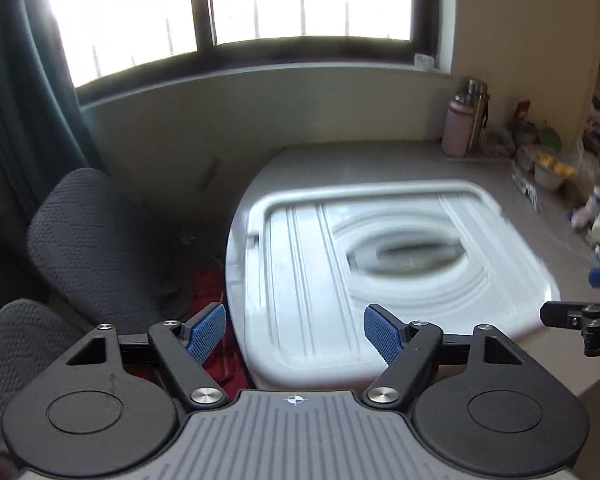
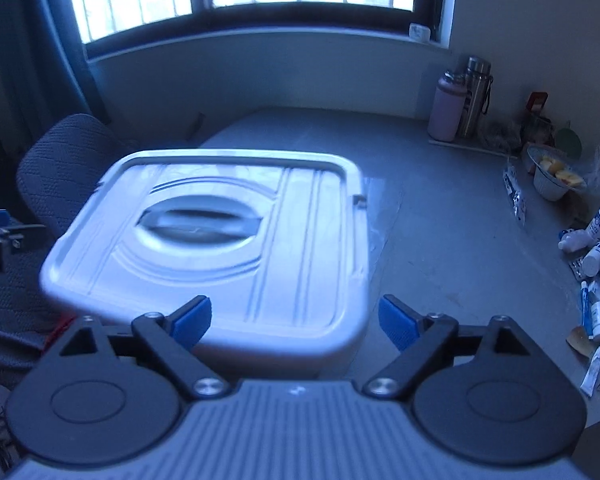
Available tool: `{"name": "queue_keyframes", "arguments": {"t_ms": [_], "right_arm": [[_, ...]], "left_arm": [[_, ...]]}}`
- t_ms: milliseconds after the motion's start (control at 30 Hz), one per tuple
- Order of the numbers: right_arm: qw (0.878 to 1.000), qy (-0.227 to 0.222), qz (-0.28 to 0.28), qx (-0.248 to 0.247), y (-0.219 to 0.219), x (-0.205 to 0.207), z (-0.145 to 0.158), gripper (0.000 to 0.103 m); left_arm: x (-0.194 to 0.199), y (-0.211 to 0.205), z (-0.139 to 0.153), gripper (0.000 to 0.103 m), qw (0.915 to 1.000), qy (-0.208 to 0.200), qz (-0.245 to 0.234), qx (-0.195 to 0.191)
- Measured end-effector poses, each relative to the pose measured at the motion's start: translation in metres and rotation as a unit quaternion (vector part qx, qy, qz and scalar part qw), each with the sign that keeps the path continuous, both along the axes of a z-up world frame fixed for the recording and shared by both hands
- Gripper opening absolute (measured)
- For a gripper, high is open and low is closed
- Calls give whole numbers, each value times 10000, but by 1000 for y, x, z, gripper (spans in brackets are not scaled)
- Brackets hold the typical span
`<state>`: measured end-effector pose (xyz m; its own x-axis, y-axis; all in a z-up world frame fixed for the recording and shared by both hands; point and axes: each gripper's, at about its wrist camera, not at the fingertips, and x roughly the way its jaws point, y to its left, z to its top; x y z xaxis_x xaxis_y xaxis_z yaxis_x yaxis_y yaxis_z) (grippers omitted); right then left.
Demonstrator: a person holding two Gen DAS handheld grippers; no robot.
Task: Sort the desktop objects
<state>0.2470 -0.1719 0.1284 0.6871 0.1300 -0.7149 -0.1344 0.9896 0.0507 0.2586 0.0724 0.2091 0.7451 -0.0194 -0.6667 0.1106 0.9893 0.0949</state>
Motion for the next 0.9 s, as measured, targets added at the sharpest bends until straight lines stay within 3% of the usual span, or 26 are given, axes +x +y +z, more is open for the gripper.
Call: {"name": "queue_keyframes", "arguments": {"t_ms": [233,500,667,900], "right_arm": [[9998,-190,-14,-97,13,-74,-33,91],[9967,-786,-121,178,27,-148,-76,91],[9945,-964,-157,368,34,-166,-110,91],[9924,-1171,-257,267,39,-178,-136,91]], "left_arm": [[-77,8,-43,78,9983,-87,565,-136],[-155,16,-85,78,9940,-916,586,-76],[-182,13,-119,78,9932,-1050,503,-10],[-200,12,-161,78,9937,-1033,443,-26]]}}
